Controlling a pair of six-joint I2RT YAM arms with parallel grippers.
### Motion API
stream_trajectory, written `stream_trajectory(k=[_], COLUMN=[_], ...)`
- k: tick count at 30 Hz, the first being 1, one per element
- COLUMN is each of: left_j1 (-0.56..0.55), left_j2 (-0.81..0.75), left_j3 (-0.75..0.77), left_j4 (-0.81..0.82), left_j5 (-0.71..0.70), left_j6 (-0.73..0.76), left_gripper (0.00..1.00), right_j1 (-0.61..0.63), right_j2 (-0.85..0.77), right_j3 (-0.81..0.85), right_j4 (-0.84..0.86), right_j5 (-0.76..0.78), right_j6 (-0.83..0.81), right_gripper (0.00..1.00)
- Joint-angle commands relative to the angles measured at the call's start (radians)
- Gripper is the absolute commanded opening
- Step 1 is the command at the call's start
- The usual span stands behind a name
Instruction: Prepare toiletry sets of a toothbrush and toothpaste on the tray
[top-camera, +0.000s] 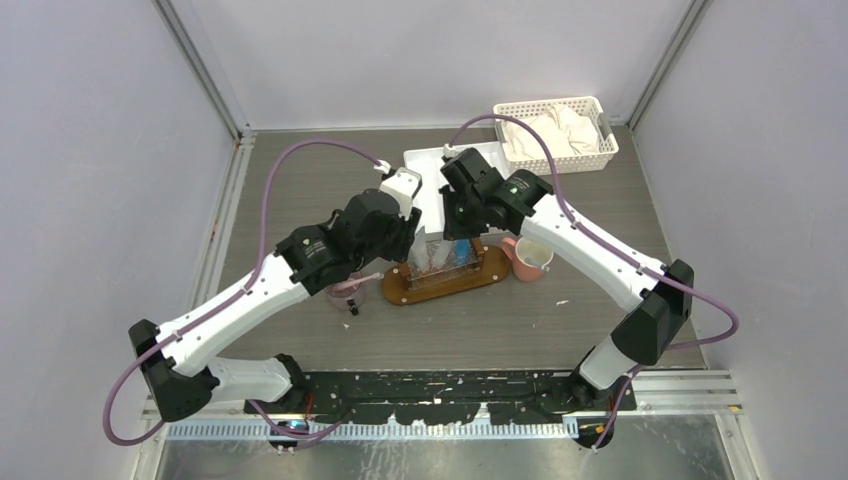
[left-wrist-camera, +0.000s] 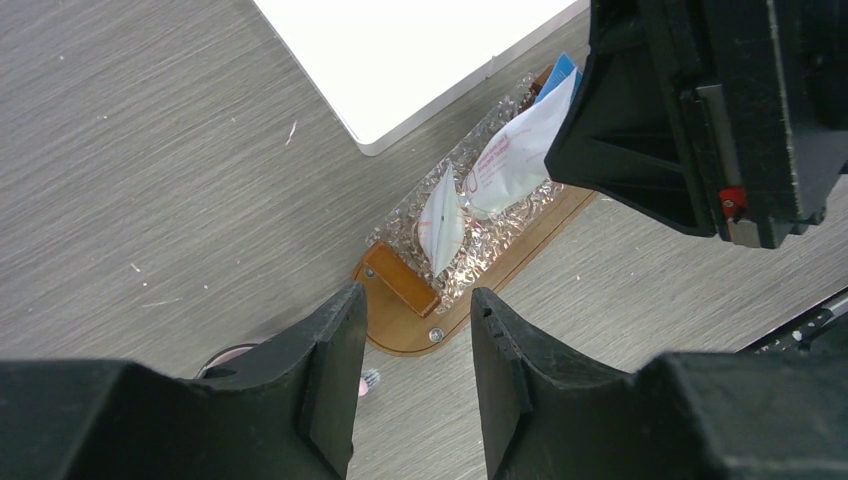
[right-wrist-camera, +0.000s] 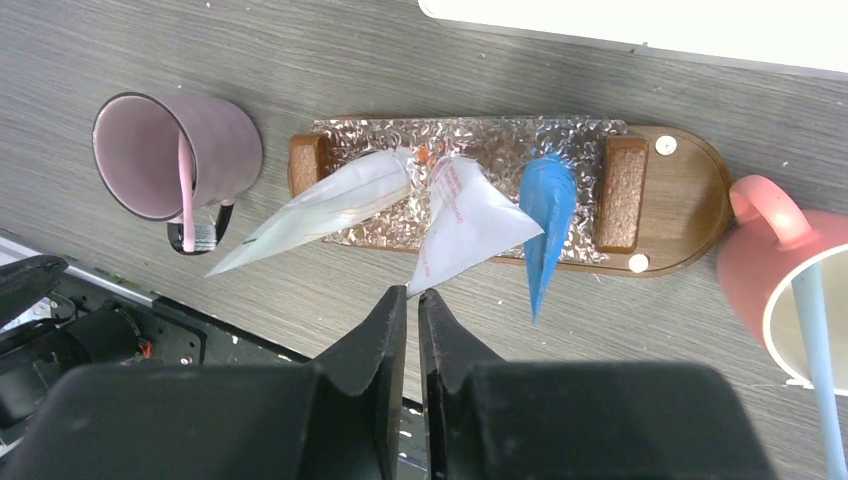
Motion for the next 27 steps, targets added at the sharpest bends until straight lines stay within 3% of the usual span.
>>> stream_trajectory(k=[1,19,23,27], left_j1=[0.004,0.005,0.005,0.007], left_j2=[-0.033,-0.054,-0.057,-0.056], left_j3=[-0.006,-0.018,-0.018,-0.014], left_j4=[0.010,0.005,0.004,0.002], left_j5=[-0.018,-0.030,-0.032,-0.031], left_j6=[-0.002,0.003,0.003,0.003], left_gripper=[0.44,0.43,0.43,0.43], right_j1=[0.013,0.073,0.075,0.071], right_j2=[0.021,0.056,0.011,0.007], right_j3=[0.052,0.091,0.092,0.144], right_j4=[0.013,0.009,0.007,-0.060], right_j5=[-0.003,-0.020,0.045,0.122], right_j6=[0.003,-0.007,-0.012,-0.039], right_gripper=[0.15,0.14,0.35,0.45])
